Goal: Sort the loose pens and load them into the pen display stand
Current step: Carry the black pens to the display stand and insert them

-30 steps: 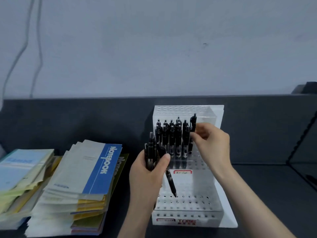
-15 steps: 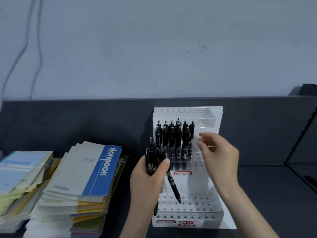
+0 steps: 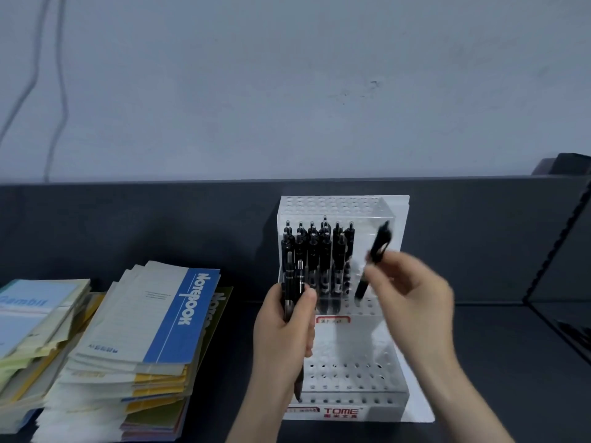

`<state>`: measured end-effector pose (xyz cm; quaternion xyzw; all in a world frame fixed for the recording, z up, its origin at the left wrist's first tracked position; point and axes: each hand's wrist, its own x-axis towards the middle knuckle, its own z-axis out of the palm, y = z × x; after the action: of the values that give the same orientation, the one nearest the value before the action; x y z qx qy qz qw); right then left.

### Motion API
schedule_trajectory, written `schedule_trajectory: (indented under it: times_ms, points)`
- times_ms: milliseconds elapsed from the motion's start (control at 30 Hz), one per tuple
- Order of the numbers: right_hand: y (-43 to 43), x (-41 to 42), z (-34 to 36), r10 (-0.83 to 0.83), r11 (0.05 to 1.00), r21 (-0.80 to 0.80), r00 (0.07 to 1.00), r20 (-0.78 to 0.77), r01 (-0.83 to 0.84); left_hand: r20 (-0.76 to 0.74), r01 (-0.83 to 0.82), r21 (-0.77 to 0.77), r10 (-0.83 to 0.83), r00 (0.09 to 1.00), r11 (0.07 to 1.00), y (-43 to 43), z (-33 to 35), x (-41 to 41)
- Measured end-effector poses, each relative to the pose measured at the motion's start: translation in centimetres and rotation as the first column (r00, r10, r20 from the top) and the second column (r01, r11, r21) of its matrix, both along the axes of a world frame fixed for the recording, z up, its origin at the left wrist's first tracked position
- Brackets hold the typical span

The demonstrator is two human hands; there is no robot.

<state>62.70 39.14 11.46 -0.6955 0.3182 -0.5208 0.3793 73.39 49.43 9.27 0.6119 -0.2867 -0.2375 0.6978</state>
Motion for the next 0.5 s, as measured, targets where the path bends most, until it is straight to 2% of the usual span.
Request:
schedule_trajectory:
  times_ms: [100,267,500]
  points:
    - [-2.1,0.5,1.4,-0.077,0.997,0.004,0.994,0.074,0.077,-0.021,0.013,0.035,-0.012,1.0,0.999,0.0,-0.1,0.0]
    - [-3.1,2.1,0.9,-0.094,0.995,-0.022,0.996,-0.005,0.094,0.015,0.053,0.057,-0.054,0.998,0.997,0.3,0.1,-0.1]
    - [-3.3,2.5,1.0,-0.1,0.995,-0.033,0.995,-0.016,0.099,0.035,0.064,0.035,-0.065,0.997,0.997,0.8,0.0,0.1]
